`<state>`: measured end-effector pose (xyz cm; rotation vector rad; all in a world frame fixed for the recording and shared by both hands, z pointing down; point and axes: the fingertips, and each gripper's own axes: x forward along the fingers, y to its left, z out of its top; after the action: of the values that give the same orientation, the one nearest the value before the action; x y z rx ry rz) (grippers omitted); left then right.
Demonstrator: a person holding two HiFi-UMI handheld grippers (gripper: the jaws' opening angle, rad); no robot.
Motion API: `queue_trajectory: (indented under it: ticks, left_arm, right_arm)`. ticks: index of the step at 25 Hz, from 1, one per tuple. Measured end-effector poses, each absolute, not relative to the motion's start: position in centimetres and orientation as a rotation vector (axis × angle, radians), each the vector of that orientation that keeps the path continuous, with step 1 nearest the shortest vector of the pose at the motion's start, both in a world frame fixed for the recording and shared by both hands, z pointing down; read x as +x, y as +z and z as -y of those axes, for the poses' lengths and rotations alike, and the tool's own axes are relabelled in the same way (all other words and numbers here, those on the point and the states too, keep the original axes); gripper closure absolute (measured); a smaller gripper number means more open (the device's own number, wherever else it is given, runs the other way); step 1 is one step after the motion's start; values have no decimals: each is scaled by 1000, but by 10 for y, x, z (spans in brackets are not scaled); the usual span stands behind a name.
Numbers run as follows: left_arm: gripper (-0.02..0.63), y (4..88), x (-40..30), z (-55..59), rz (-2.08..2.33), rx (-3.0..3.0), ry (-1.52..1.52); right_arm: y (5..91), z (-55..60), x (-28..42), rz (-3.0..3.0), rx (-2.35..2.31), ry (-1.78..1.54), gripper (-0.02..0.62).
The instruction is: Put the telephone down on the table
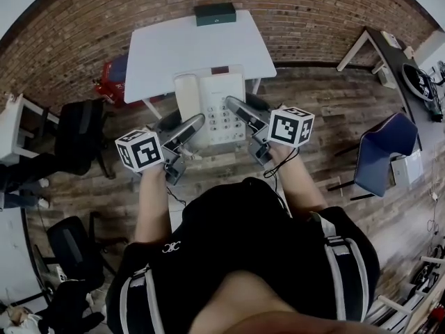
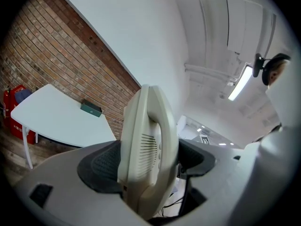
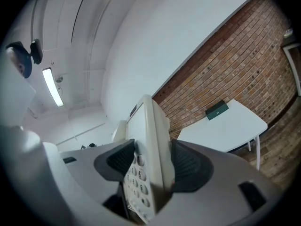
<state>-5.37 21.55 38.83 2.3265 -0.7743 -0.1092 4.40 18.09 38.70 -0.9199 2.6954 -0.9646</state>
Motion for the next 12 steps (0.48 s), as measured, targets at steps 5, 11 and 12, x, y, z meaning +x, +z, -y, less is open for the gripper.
queue_trajectory:
  ticks: [5,11,12]
  left_arm:
    - [239,385,-67,-200,753,2343,-109]
    - [239,388,-71,-192,758,2353,-105]
    - [239,388,-73,-189,762,2355,-105]
  right_arm:
    - [383,-167,31,-2687,-940,-937,383]
    - [386,-159,27,-2687,-931,-926,383]
    - [386,-155,25,-2688,-925,-925,383]
